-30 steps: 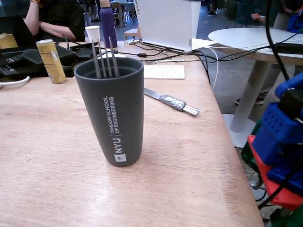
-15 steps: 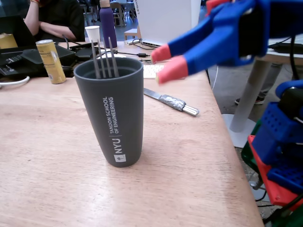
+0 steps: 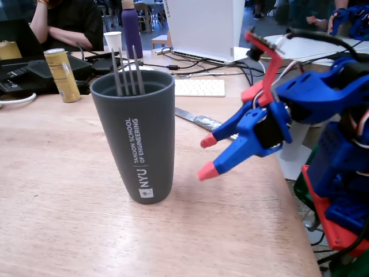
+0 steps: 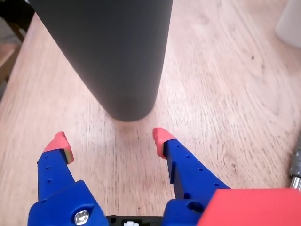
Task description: Grab the fork and place it in gray glass
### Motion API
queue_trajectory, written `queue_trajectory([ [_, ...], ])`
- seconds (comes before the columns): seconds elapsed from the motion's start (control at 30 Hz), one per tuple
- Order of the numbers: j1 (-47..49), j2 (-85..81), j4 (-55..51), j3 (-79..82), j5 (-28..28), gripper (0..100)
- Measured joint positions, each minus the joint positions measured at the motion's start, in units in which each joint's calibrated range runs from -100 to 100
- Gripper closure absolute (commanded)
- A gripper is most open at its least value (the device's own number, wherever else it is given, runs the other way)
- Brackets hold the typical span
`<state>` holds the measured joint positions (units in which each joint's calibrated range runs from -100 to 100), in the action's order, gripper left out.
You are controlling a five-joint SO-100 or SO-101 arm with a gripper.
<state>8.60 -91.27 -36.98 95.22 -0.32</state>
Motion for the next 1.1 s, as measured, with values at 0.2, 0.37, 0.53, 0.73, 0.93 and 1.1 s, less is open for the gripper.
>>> queue_trajectory([
  [0.2,0.0,-3.2,-0.5,3.7,0.0,76],
  [0.37,0.0,-4.4,-0.7,3.9,0.0,100],
  [0.53,0.0,-5.0,-0.7,3.9,0.2,100],
  [0.73,0.0,-5.0,-0.7,3.9,0.2,100],
  [0.93,0.0,-5.0,-0.7,3.9,0.2,100],
  [1.1,0.0,-5.0,-0.7,3.9,0.2,100],
])
